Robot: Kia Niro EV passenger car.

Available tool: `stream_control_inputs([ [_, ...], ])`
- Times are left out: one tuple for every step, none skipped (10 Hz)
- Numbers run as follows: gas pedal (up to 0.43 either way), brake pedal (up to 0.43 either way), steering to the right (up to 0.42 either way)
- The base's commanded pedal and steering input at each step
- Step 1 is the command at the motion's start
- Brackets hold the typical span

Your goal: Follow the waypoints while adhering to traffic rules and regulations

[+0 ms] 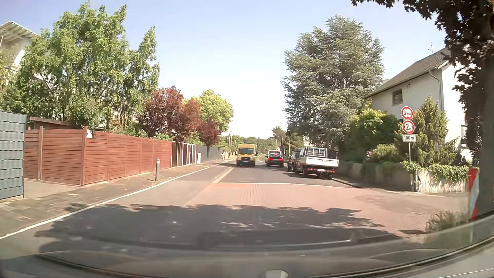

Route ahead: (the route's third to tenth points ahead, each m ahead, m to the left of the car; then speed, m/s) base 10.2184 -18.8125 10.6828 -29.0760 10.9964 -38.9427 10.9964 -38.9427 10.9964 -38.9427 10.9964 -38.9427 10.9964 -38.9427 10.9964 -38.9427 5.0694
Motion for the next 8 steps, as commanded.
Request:
stream_control_inputs([
  [0.0,0.311,0.066],
  [0.0,0.262,0.077],
  [0.0,0.256,0.106],
  [0.0,0.25,0.15],
  [0.0,0.238,0.186],
  [0.0,0.201,0.23],
  [0.0,0.183,0.287],
  [0.0,0.006,0.346],
])
